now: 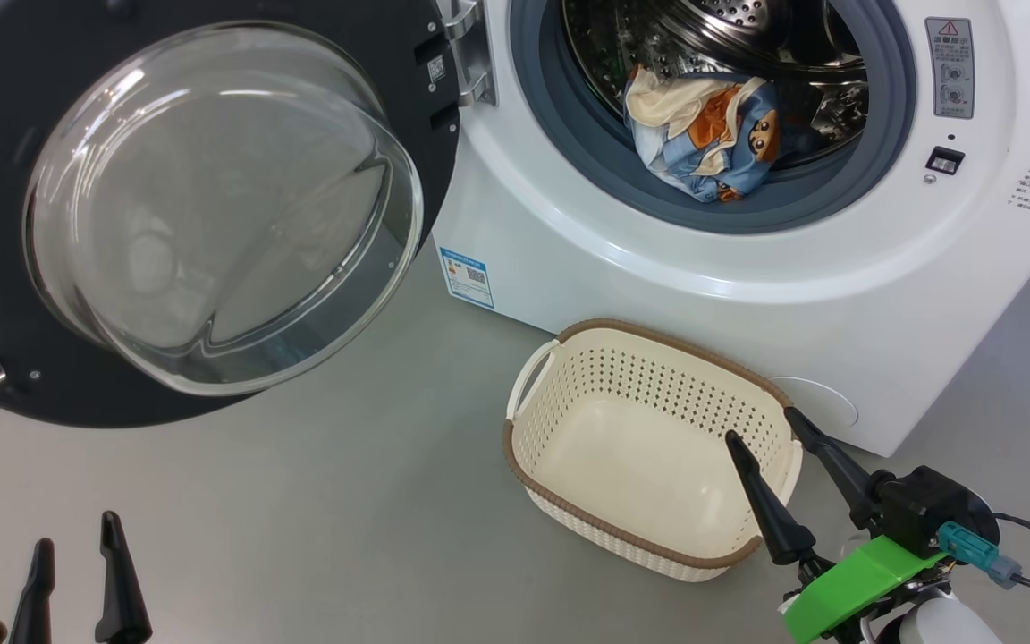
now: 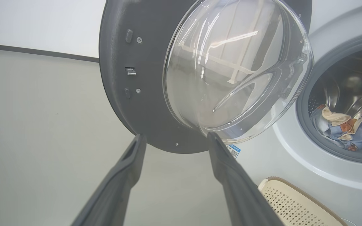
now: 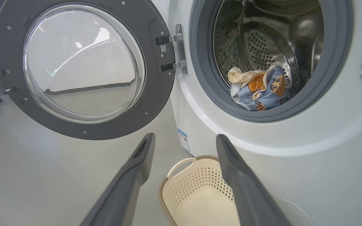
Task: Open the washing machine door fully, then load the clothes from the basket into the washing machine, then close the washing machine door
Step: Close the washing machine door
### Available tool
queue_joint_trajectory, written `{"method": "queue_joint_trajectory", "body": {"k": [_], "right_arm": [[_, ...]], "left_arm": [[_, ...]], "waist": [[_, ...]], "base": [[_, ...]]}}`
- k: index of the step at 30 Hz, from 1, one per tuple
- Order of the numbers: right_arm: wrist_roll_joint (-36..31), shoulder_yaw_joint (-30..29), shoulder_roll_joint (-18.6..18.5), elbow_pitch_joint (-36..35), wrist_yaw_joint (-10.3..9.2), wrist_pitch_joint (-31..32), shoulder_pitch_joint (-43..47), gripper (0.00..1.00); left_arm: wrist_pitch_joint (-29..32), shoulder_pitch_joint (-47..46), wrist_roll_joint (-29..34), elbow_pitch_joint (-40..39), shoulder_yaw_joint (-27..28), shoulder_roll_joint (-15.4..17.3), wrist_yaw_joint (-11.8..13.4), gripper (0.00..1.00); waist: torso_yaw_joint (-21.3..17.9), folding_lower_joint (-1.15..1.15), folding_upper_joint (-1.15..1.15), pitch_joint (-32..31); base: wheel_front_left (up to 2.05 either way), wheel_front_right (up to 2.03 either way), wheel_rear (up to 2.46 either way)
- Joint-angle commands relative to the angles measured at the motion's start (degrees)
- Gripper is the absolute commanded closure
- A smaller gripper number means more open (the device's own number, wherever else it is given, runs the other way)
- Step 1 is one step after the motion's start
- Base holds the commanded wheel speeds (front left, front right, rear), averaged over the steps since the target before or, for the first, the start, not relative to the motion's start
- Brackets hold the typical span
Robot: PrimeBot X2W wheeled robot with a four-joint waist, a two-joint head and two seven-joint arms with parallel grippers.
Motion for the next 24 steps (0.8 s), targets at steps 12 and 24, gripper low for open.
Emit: {"method": "queue_joint_trajectory", "body": {"k": [12,24], "right_arm": [[0.9,1.2,-0.6,-1.2,0.09,-0.3,-1.1,0.0],[0.3,0.4,-0.8,-1.5,0.09,-0.3,-1.1,0.0]], "left_arm": [[-0.3,-1.6,0.2,-1.9,2.7,0.8,-0.1,0.14],[-0.3,-10.1,-6.7,-11.0,8.5,8.5,-0.1,1.0]], "waist": [[0.4,0.0,0.0,0.6],[0.1,0.0,0.0,3.0]], "base": [[0.0,0.0,0.0],[0.0,0.0,0.0]]}}
